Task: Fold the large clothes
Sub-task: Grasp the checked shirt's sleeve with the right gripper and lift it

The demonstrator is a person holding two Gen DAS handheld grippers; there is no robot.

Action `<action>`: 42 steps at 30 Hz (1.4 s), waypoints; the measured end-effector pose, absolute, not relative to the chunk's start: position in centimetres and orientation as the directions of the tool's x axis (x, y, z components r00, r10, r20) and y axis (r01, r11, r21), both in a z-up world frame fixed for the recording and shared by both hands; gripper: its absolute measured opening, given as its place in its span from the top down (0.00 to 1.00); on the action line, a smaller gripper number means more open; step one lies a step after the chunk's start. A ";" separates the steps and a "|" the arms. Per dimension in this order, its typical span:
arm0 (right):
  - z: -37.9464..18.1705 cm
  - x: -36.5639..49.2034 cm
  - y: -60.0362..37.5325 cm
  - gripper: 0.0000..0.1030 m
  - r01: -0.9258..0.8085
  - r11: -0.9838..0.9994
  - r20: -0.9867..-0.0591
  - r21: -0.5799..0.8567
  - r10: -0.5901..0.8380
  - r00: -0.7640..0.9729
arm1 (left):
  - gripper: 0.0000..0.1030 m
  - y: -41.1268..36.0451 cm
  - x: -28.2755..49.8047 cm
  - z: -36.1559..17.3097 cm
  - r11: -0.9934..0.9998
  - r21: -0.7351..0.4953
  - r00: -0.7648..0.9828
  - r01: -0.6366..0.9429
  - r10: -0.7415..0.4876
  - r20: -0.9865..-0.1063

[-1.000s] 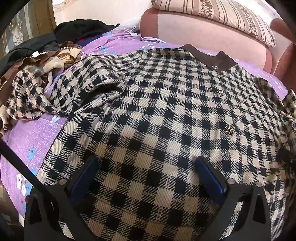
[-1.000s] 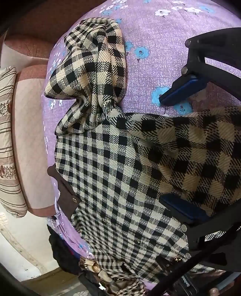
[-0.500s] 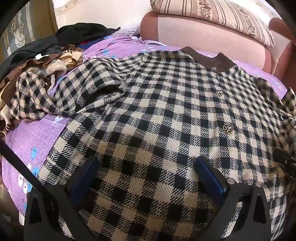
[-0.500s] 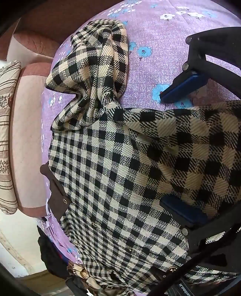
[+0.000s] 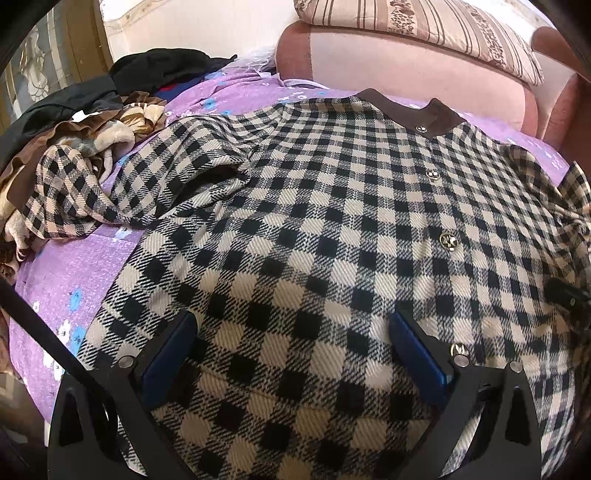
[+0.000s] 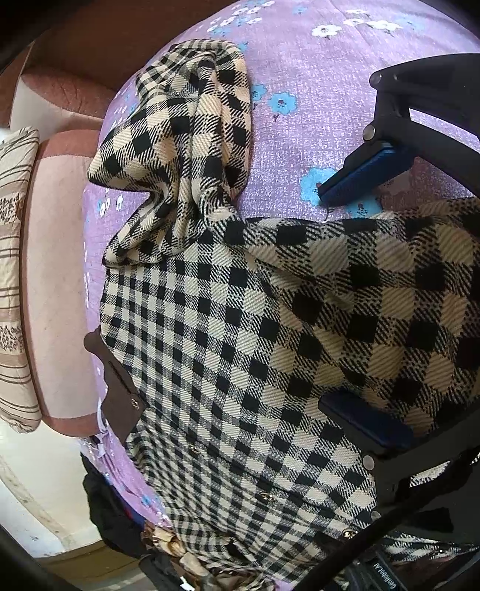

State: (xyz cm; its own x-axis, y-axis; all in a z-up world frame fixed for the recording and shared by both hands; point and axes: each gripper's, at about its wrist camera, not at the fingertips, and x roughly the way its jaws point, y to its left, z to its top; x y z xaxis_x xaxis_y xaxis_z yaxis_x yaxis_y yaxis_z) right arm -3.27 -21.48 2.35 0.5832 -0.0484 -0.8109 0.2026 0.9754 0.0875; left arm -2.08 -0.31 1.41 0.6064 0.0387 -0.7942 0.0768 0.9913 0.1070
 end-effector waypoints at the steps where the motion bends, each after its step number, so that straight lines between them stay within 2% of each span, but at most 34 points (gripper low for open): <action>1: 2.2 -3.4 -21.7 0.00 0.200 0.975 -0.809 0.097 -0.041 0.587 | 0.00 -0.3 -2.3 1.6 0.991 0.106 0.605 0.079 0.037 -0.795; 7: 1.8 -4.4 -22.1 0.00 0.182 0.978 -0.810 0.102 -0.025 0.586 | 0.01 0.0 -4.0 2.5 0.990 0.038 0.590 0.134 -0.049 -0.806; 11: 3.6 -5.8 -24.1 0.22 0.209 0.965 -0.796 0.159 0.000 0.606 | 0.03 0.5 -5.2 4.1 0.989 -0.028 0.628 0.145 -0.114 -0.770; 14: 6.4 -7.1 -28.6 0.22 0.282 0.934 -0.759 0.221 -0.017 0.651 | 0.03 1.2 -5.4 5.1 0.987 -0.081 0.645 0.142 -0.154 -0.749; 17: 8.2 -8.1 -35.4 0.22 0.413 0.880 -0.744 0.235 -0.111 0.659 | 0.03 1.6 -5.2 5.3 0.981 -0.140 0.636 0.136 -0.195 -0.747; 23: 5.9 -7.8 -48.8 0.22 0.655 0.713 -0.787 0.250 -0.245 0.567 | 0.03 1.1 -5.4 4.7 0.978 -0.141 0.637 0.156 -0.209 -0.742; 28: 3.2 -7.3 -55.1 0.22 0.678 0.577 -0.759 0.455 -0.146 0.634 | 0.03 0.6 -4.9 3.4 0.974 -0.155 0.620 0.167 -0.226 -0.752; 32: 3.5 -3.6 -55.8 0.23 0.622 0.598 -0.720 0.505 -0.105 0.686 | 0.03 0.2 -4.4 2.5 0.974 -0.161 0.596 0.156 -0.223 -0.771; 34: 3.3 -3.0 -56.1 0.39 0.600 0.597 -0.702 0.532 -0.085 0.707 | 0.03 -0.1 -4.4 2.2 0.979 -0.131 0.601 0.154 -0.198 -0.775; 36: 3.1 -1.7 -56.1 0.90 0.569 0.596 -0.693 0.567 -0.027 0.720 | 0.03 -0.3 -4.4 2.0 0.982 -0.107 0.602 0.153 -0.179 -0.778; 38: 3.9 -1.5 -56.1 0.94 0.546 0.599 -0.675 0.585 -0.014 0.738 | 0.03 -0.5 -4.3 1.9 0.985 -0.087 0.605 0.148 -0.160 -0.780; 42: 7.5 -4.4 -57.6 0.95 0.596 0.597 -0.643 0.537 -0.168 0.747 | 0.03 0.1 -3.9 2.3 0.985 -0.115 0.610 0.125 -0.168 -0.774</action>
State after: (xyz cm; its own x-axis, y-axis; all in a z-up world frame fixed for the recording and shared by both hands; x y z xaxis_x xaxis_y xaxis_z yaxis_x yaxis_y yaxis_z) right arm -4.41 -57.61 7.47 0.7473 -0.1675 -0.6430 0.5960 0.5970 0.5371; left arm -3.87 0.14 2.30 0.6099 -0.1682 -0.7744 0.1254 0.9854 -0.1152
